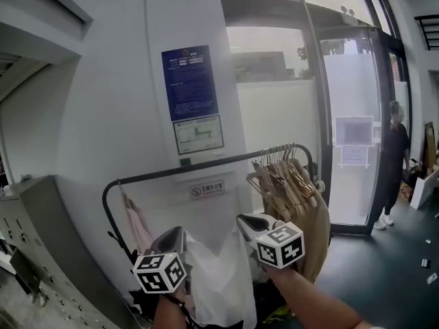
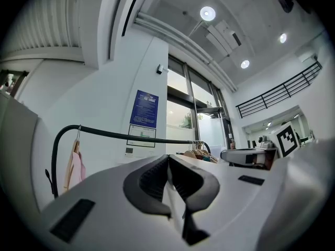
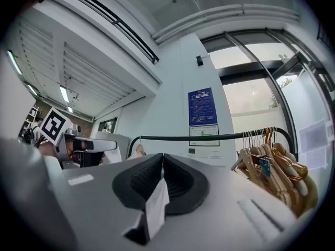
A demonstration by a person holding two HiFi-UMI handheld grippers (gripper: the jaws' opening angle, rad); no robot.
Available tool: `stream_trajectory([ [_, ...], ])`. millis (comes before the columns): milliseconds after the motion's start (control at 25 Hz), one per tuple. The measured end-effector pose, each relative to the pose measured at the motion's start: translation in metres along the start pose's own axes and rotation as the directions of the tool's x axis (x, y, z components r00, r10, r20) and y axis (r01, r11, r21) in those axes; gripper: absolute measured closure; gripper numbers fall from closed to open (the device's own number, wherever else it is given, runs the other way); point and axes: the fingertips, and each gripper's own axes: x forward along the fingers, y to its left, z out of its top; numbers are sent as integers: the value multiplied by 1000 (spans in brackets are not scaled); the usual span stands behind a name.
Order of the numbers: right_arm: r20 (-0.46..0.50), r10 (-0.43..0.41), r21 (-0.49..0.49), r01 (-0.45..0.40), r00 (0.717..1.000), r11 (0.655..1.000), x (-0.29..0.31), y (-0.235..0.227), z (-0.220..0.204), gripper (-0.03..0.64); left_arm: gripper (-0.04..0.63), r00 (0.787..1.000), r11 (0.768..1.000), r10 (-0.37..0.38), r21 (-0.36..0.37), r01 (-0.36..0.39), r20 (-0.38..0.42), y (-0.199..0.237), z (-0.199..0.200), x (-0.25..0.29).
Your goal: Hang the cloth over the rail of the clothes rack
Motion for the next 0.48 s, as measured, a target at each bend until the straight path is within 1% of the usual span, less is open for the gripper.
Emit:
stream_trajectory([
  [160, -2, -12, 0, 12, 1000, 1000, 4, -1, -2, 607, 588, 1000, 1000, -13, -10, 13, 6, 6, 0, 3],
  [280, 9, -21, -3, 21, 1000, 1000, 12, 1, 1, 607, 588, 999, 1000, -30, -3, 30, 17, 15, 6, 5],
  [400, 2, -10, 19, 10, 1000, 1000, 20, 6, 8, 606, 588, 998, 998, -62, 8, 62, 12, 25, 17, 5],
  [480, -14, -18, 9, 18, 1000, 1000, 21, 9, 17, 606, 588, 996, 996, -90, 17, 90, 8, 32, 29, 3],
])
